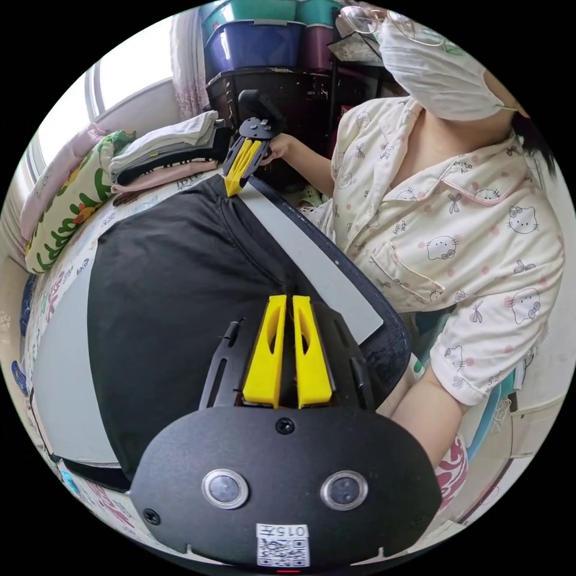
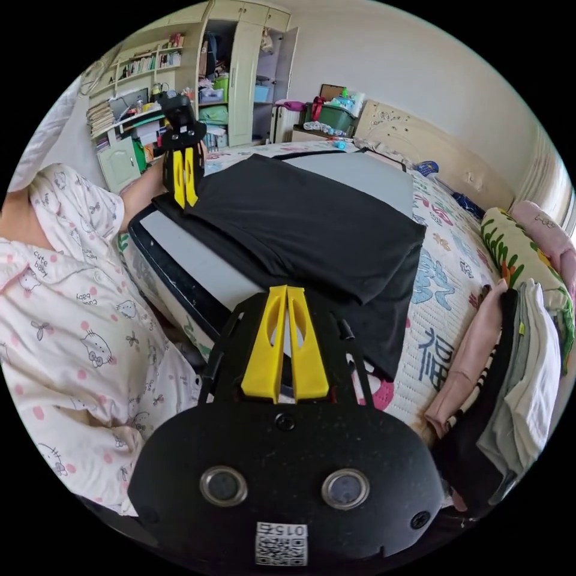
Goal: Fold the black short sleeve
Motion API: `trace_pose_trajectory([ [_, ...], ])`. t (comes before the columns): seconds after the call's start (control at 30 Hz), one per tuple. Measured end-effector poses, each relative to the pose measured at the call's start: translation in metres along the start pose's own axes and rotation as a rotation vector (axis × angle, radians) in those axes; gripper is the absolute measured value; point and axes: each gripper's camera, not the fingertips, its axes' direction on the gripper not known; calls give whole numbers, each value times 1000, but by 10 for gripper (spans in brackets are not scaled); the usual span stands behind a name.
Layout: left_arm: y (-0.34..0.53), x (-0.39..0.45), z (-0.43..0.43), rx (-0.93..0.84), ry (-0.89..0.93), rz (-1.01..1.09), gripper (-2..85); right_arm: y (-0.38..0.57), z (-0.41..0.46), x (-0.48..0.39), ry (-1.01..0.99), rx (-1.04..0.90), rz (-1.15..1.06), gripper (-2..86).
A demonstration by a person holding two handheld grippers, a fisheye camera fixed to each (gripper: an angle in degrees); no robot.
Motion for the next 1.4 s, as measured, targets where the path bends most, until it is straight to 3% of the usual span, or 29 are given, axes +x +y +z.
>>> trace_pose_trajectory([
  [0.23,10,-18,-37,-12,46,-12,38,31,-36,23,42,232,189,70],
  [0.33,17,-22,-55,-14,46,-17,30,34,-35,14,58,264,163,80],
  [0.7,61,1,-148,89,-37,39,0,-10,13,-29,31,65,-124,76],
  [0.87,85,16,-169,31,-34,53,2,-9,19,-27,34,76,-80,-1],
  [1.1,123,15,-193,-55,50,-34,22,30,-41,-13,22,31,-39,-1],
  [1.2,102,72,-259,-38,-175,43,38,80,-68,12,75,143,162,27],
  [1.27,91,98,-315,93,-459,68,22,118,-69,31,45,274,267,47],
  [1.4,78,25,-365,238,-462,-130,22,136,-46,45,119,341,332,76],
])
